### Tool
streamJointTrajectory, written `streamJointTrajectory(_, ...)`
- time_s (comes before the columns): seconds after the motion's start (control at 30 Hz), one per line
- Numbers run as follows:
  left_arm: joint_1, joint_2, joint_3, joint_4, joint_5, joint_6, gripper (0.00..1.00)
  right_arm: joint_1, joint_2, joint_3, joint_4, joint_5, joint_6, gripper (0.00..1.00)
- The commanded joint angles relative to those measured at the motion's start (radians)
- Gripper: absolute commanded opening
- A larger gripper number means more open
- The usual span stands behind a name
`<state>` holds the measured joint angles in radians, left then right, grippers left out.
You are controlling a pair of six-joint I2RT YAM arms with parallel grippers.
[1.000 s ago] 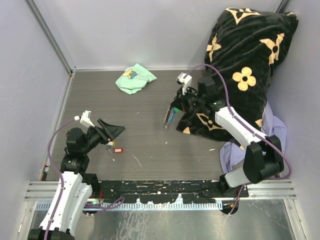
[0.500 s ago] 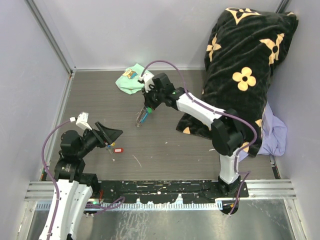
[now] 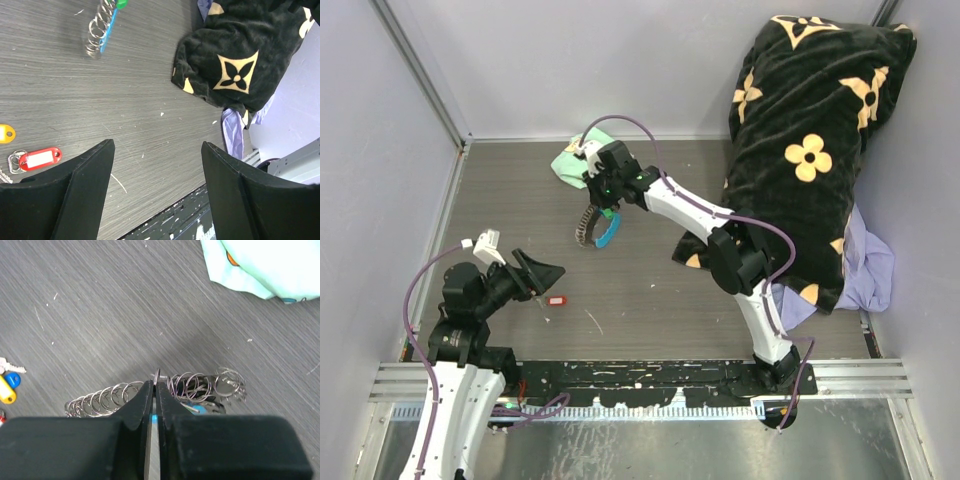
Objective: Remove the keys from the keyring
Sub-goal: Place the keyring at the center of the board.
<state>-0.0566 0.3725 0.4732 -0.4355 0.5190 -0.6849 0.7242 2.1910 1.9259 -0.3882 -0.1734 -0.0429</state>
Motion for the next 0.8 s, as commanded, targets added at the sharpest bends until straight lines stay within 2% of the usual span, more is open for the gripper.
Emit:
streamJointTrajectory(0.0, 0.004, -0.007, 0.041, -0.002, 0.005, 0.027, 0.72, 0.008, 0.027, 0.118, 0.029, 0.019, 0.023, 0.12)
streamJointTrajectory(0.07, 0.004, -0.003, 0.048, -0.006, 0.011, 0.028, 0.72, 0.009, 0.044, 0.142, 0.029, 0.016, 0.023, 0.13)
streamJointTrajectory(0.1, 0.004, -0.002, 0.053, -0.010, 0.016, 0.030, 0.72, 0.009, 0.052, 0.153, 0.029, 0.015, 0.021, 0.17)
streamJointTrajectory(0.23, 0.004, 0.013, 0.091, -0.013, 0.077, 0.040, 0.76, 0.008, 0.070, 0.222, 0.013, 0.008, -0.015, 0.43)
streamJointTrajectory(0.33, 0.004, 0.018, 0.141, -0.039, 0.096, 0.044, 0.85, 0.002, 0.048, 0.248, -0.017, -0.016, -0.061, 0.56)
streamJointTrajectory(0.4, 0.004, 0.026, 0.161, -0.038, 0.109, 0.017, 0.96, -0.004, 0.004, 0.235, -0.050, -0.061, -0.117, 0.62)
streamJointTrajectory(0.43, 0.004, 0.029, 0.166, -0.022, 0.124, -0.015, 1.00, -0.009, -0.032, 0.214, -0.068, -0.092, -0.151, 0.64)
streamJointTrajectory(0.6, 0.004, 0.056, 0.188, 0.122, 0.207, -0.175, 0.98, -0.066, -0.310, -0.029, -0.085, -0.264, -0.279, 0.73)
streamJointTrajectory(0.67, 0.004, 0.072, 0.211, 0.163, 0.231, -0.211, 0.98, -0.105, -0.433, -0.147, -0.040, -0.266, -0.276, 0.85)
streamJointTrajectory(0.7, 0.004, 0.079, 0.225, 0.179, 0.244, -0.218, 0.98, -0.130, -0.497, -0.216, -0.008, -0.267, -0.260, 0.95)
streamJointTrajectory(0.77, 0.004, 0.098, 0.265, 0.183, 0.274, -0.197, 0.98, -0.203, -0.624, -0.331, 0.048, -0.300, -0.209, 1.00)
